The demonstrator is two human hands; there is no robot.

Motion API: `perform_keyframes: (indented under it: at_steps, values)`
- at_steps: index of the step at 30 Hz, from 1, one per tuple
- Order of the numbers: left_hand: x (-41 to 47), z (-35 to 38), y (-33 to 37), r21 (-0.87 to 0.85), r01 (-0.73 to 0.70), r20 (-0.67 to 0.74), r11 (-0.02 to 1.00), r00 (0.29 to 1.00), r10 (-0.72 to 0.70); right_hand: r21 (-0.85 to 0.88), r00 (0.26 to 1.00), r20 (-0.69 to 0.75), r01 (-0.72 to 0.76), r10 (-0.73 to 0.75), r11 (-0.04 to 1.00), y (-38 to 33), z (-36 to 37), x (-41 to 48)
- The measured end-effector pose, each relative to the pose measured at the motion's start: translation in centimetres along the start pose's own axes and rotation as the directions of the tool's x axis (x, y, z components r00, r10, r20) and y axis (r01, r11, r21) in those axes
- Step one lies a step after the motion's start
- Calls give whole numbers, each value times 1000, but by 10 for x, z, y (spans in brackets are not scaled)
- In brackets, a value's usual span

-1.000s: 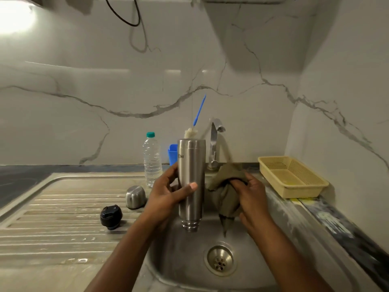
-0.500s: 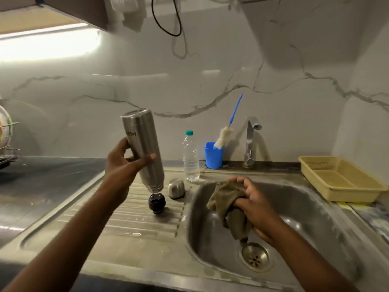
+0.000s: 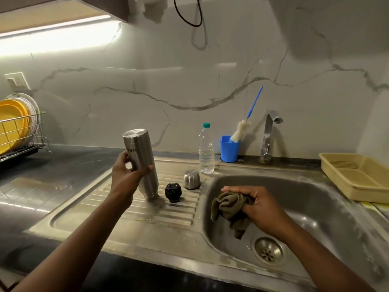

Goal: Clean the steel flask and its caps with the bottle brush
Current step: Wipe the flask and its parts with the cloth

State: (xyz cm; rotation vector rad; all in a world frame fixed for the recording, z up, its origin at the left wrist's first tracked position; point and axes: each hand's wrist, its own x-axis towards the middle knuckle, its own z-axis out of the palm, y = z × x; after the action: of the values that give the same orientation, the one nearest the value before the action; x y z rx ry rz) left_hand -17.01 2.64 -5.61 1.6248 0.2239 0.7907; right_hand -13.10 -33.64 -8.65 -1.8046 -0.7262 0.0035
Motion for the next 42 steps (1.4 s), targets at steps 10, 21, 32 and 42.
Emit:
perform_keyframes:
  at_steps: [10, 21, 32, 42]
  values:
    - [-3, 6, -8, 24, -16, 9, 1000, 1000, 16, -66, 998, -69, -4, -1, 998, 9, -6, 5]
    - [-9, 6, -7, 161, -36, -13, 986, 999, 39, -39, 994, -109, -27, 23, 999, 6, -9, 4]
    - [-66, 33, -9, 670, -615, 445, 416, 781, 438, -40, 992, -115, -52, 47, 998, 3, -10, 4]
    - [-52, 58, -22, 805, -481, 498, 348, 866, 44, -31, 990, -129, -64, 59, 997, 0, -11, 3]
